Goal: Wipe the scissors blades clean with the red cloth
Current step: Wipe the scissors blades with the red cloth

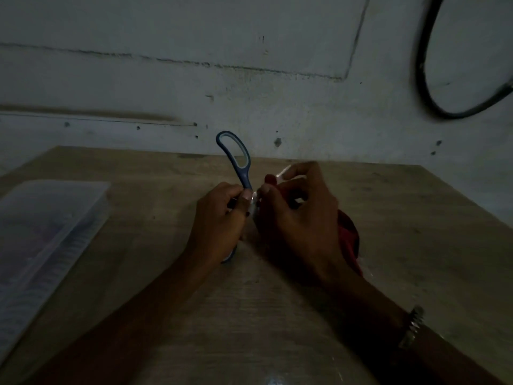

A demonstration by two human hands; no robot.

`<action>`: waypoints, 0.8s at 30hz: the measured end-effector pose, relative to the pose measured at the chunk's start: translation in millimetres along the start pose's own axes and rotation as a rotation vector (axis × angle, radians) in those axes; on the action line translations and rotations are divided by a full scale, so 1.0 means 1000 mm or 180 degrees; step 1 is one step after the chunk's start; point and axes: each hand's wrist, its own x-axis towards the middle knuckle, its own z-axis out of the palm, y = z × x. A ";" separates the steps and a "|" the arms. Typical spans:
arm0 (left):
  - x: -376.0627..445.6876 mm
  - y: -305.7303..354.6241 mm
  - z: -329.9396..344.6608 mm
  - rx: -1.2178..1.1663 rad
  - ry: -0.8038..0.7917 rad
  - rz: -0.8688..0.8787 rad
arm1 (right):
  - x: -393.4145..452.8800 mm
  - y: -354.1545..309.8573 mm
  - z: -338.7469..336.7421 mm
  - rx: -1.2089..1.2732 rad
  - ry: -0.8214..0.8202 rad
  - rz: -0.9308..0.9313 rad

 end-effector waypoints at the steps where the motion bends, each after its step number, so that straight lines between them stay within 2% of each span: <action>1: -0.001 0.001 0.001 0.0031 -0.0003 0.0007 | -0.002 0.000 0.004 -0.0145 -0.0140 -0.0083; 7: -0.001 0.003 -0.002 -0.0093 -0.0039 -0.0190 | -0.005 0.004 0.001 -0.0401 -0.0594 -0.0133; 9: -0.002 0.004 0.000 -0.0021 -0.0073 -0.0095 | -0.004 0.005 0.000 -0.0207 -0.0461 0.0056; 13: -0.003 0.002 0.004 0.0174 -0.0053 0.0186 | 0.001 0.009 0.001 0.0069 0.0136 0.0203; 18: -0.005 0.005 0.004 -0.0015 -0.0043 0.0107 | 0.000 0.012 0.003 0.0178 -0.0127 0.0263; 24: -0.006 0.009 0.004 0.0263 0.0007 0.0348 | -0.001 0.011 0.009 0.0106 0.0169 0.0133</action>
